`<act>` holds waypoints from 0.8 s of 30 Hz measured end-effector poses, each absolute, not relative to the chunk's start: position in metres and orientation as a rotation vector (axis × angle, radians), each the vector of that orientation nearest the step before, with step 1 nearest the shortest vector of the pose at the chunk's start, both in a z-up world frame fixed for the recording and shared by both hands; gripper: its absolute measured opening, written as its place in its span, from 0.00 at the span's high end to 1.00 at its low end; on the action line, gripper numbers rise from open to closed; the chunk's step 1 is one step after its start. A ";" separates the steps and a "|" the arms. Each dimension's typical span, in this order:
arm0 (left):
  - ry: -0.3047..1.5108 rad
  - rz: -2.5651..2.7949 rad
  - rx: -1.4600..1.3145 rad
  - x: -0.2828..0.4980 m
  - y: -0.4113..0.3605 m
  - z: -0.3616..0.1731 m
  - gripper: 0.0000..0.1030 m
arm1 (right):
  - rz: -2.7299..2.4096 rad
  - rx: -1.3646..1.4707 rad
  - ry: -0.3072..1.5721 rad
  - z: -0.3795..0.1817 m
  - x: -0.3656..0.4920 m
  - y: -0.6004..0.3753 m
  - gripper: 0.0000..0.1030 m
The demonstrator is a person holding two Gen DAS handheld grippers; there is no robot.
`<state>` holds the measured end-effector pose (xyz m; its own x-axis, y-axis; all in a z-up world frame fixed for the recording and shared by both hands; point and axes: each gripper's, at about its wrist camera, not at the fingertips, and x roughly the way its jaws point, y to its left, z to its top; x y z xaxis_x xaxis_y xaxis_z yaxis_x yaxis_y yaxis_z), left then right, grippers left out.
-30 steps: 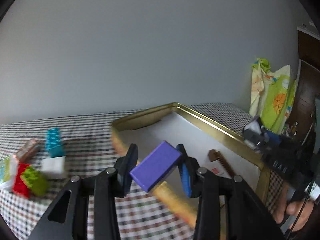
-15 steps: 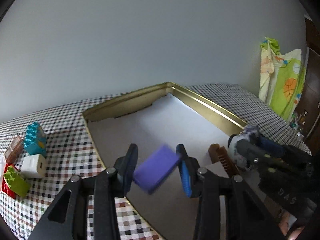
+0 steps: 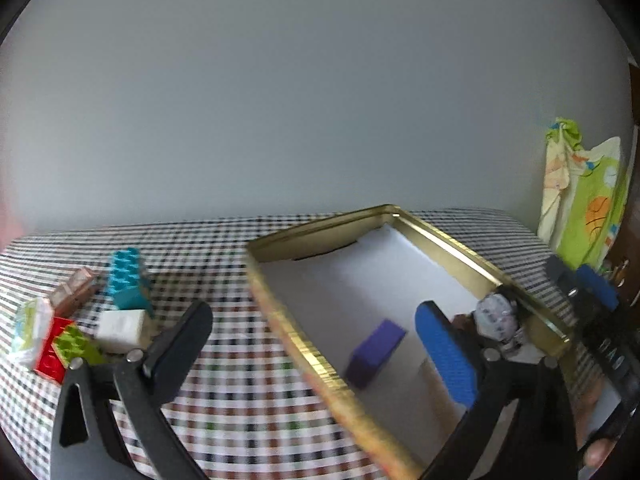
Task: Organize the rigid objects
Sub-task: 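Open the right tool to drop the grey pouch into the gold tin, then move both open tools back toward the toy bricks on the table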
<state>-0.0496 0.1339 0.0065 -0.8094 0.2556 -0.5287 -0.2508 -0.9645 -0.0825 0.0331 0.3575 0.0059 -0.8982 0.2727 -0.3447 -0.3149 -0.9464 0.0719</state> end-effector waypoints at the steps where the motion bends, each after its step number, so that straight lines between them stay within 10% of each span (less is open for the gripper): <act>1: -0.001 2.778 -0.795 -0.048 0.130 0.007 0.00 | 2.785 -0.452 0.164 0.006 0.036 0.355 0.24; 24: 0.125 3.017 -0.680 -0.044 0.047 0.005 0.01 | 2.732 -0.194 0.175 0.021 0.061 0.283 0.24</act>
